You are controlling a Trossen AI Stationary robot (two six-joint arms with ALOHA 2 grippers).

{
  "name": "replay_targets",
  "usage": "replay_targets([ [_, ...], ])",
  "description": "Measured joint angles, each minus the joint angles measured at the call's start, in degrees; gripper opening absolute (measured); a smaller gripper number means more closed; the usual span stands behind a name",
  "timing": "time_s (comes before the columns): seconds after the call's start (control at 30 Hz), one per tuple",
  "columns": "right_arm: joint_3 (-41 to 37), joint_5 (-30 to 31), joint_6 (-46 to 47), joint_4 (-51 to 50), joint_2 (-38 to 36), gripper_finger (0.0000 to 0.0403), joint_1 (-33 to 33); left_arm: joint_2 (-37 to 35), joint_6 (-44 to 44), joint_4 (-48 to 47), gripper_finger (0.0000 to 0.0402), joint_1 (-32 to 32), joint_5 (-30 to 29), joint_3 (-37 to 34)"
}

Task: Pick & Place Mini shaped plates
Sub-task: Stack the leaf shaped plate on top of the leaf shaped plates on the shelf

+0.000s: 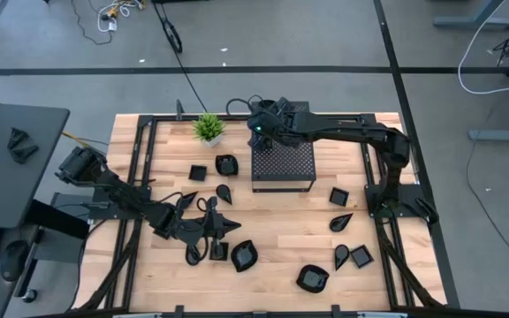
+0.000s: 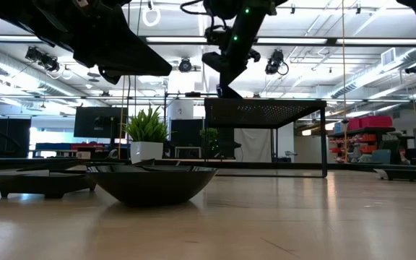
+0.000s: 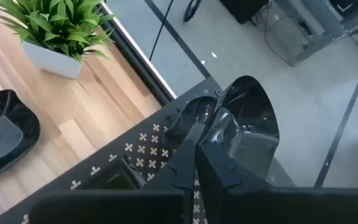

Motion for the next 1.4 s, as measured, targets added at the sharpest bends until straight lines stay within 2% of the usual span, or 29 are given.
replay_targets([
  [0.17, 0.04, -2.69, 1.45, 0.20, 1.15, 0.0015, -1.33, 0.00, -0.01, 0.02, 0.0014, 0.00, 0.01, 0.00],
  [1.4, 0.03, -4.80, 1.18, 1.34, 2.04, 0.0018, -3.54, 0.04, -0.06, 0.07, 0.0014, 0.00, 0.01, 0.00],
])
